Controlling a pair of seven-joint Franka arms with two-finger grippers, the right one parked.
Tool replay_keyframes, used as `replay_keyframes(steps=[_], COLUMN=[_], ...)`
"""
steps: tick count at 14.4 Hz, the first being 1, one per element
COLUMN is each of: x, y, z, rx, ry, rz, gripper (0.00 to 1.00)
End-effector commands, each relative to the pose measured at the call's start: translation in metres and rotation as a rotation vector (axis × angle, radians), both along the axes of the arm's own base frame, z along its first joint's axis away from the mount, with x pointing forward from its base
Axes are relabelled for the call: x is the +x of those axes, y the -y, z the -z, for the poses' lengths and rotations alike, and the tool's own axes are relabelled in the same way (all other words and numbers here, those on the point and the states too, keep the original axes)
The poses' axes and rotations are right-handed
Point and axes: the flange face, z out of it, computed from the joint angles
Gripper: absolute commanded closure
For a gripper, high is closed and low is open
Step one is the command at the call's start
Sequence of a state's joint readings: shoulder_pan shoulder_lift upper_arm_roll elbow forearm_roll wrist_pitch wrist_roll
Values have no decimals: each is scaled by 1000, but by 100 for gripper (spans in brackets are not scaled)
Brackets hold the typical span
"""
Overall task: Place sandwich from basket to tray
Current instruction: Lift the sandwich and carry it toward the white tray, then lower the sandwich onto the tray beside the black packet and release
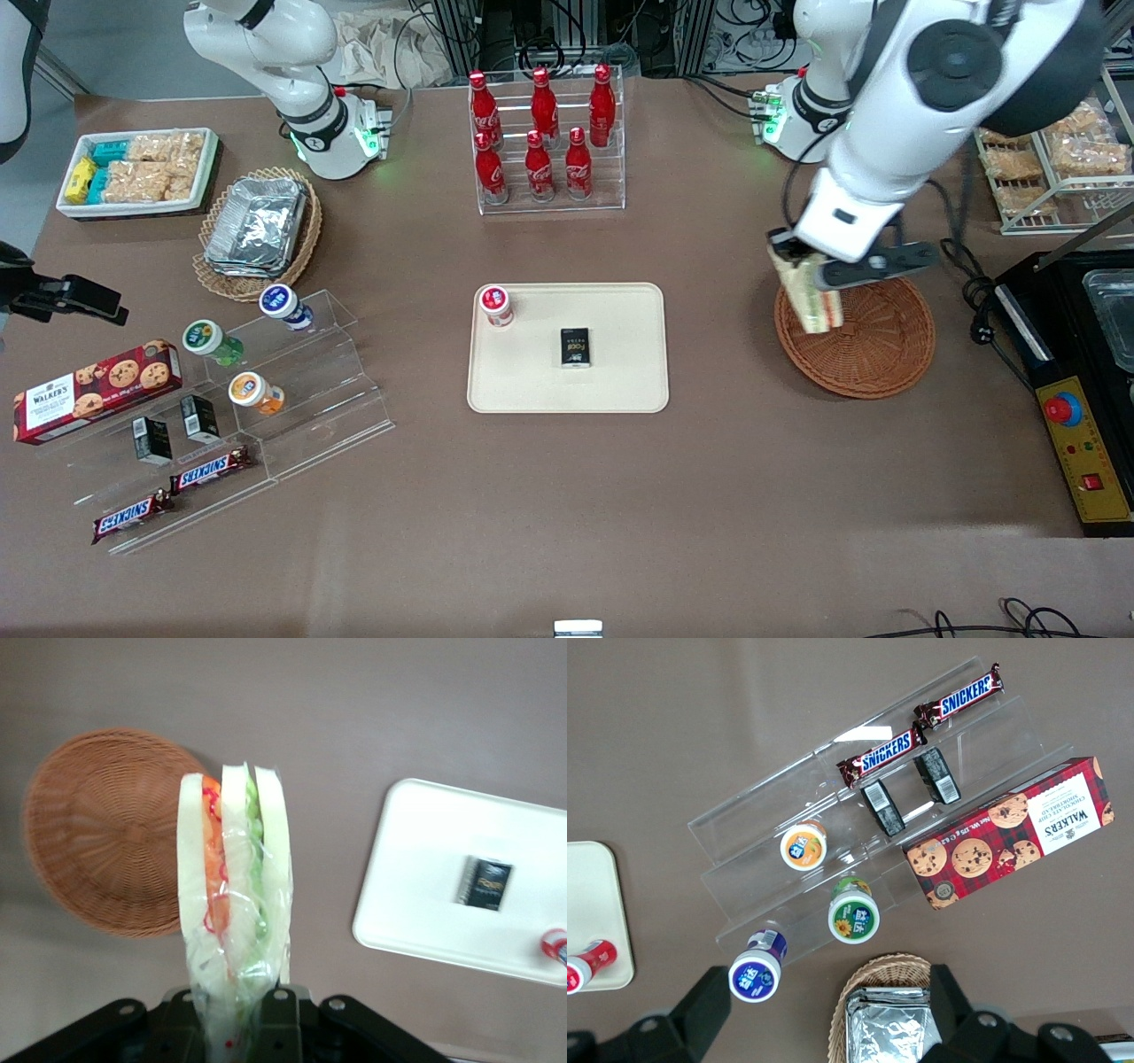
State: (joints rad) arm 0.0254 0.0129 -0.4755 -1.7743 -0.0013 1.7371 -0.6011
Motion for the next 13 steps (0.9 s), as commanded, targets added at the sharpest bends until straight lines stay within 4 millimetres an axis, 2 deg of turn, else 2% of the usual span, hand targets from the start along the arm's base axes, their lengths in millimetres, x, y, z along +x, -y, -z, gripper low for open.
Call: replay_keyframes(steps=[1, 4, 7, 11, 13], x=[13, 7, 7, 5, -2], y=[43, 99, 116, 134, 144], z=[46, 114, 180, 245, 271], rx=[-63, -132, -103, -104, -96], ry=[-21, 0, -26, -46, -51], rz=[49, 89, 156, 220, 259], gripper=[100, 100, 100, 100, 100])
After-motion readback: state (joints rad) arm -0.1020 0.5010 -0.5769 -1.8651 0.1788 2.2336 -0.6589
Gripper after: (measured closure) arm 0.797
